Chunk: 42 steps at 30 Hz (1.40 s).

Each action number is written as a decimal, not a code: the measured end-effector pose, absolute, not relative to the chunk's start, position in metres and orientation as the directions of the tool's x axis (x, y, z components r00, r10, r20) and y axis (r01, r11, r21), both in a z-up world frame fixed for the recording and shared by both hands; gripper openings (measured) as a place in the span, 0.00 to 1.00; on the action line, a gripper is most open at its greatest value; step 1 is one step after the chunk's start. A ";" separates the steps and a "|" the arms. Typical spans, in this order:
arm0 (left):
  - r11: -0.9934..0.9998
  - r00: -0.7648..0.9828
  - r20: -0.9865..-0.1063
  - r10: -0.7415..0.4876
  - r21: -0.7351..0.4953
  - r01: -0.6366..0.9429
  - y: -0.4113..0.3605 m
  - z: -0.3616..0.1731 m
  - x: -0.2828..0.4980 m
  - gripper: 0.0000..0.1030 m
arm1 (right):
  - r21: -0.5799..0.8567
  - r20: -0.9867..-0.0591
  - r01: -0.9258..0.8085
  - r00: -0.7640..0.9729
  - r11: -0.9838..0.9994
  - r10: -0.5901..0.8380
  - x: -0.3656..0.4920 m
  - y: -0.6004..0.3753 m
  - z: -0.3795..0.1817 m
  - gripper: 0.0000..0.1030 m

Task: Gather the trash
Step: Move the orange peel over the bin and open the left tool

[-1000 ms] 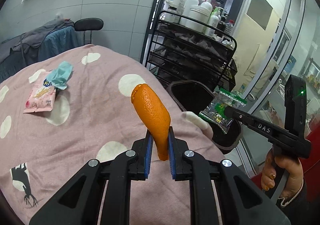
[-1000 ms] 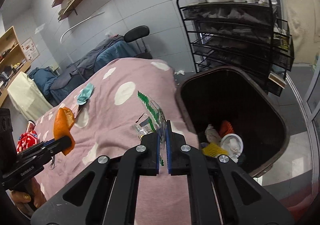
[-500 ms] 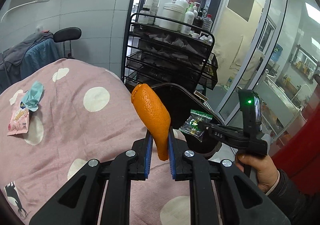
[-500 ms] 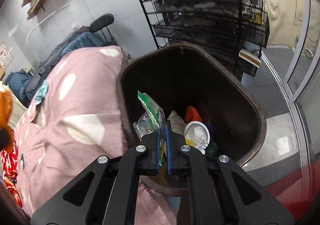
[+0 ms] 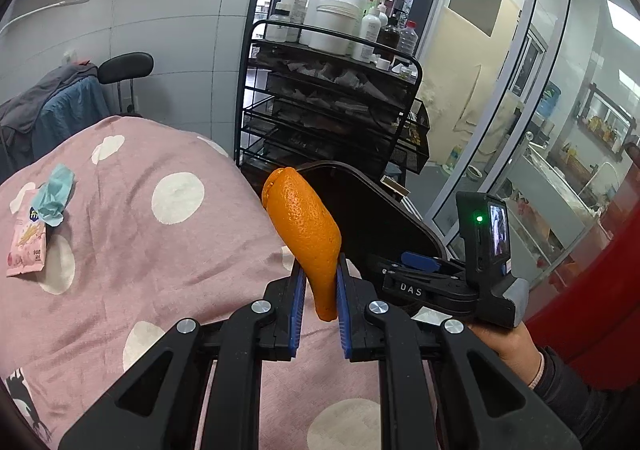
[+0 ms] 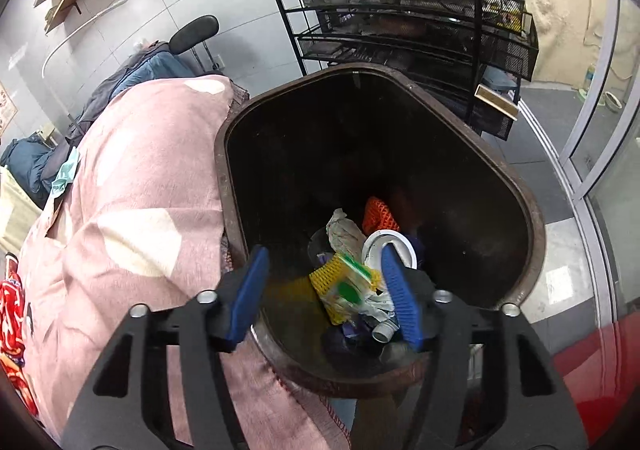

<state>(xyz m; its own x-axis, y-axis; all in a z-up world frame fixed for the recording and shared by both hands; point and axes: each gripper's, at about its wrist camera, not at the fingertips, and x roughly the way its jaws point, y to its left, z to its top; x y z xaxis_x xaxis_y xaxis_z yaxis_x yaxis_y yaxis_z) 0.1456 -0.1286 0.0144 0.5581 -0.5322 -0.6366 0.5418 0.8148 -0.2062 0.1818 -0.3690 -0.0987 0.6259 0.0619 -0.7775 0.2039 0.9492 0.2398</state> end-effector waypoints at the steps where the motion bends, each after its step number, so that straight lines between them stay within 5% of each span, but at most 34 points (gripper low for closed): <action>1: 0.813 0.557 -0.637 -0.534 -0.204 0.545 -0.130 0.015 0.146 0.14 | 0.234 -0.774 0.201 0.631 0.951 0.057 0.179 -0.368 -0.096 0.67; 11: 0.756 0.480 -0.659 -0.579 -0.212 0.619 -0.171 0.013 0.167 0.14 | 0.190 -0.736 0.200 0.677 0.961 0.005 0.136 -0.361 -0.070 0.79; 29: 0.692 0.310 -0.787 -0.533 -0.195 0.695 -0.261 -0.038 0.215 0.15 | 0.184 -0.746 0.251 0.666 0.950 -0.031 0.089 -0.366 -0.065 0.84; 32: 0.680 0.305 -0.788 -0.535 -0.188 0.708 -0.268 -0.037 0.216 0.26 | 0.186 -0.750 0.249 0.661 0.950 -0.027 0.089 -0.364 -0.066 0.84; 34: 0.683 0.322 -0.779 -0.538 -0.178 0.709 -0.269 -0.035 0.214 0.57 | 0.186 -0.752 0.246 0.659 0.951 -0.024 0.089 -0.362 -0.068 0.84; 36: 0.690 0.358 -0.761 -0.542 -0.159 0.706 -0.266 -0.031 0.211 0.77 | 0.186 -0.752 0.243 0.659 0.952 -0.021 0.089 -0.361 -0.068 0.84; 42: 0.724 0.444 -0.734 -0.513 -0.093 0.683 -0.249 -0.021 0.202 0.92 | 0.172 -0.756 0.242 0.654 0.955 -0.029 0.091 -0.358 -0.068 0.86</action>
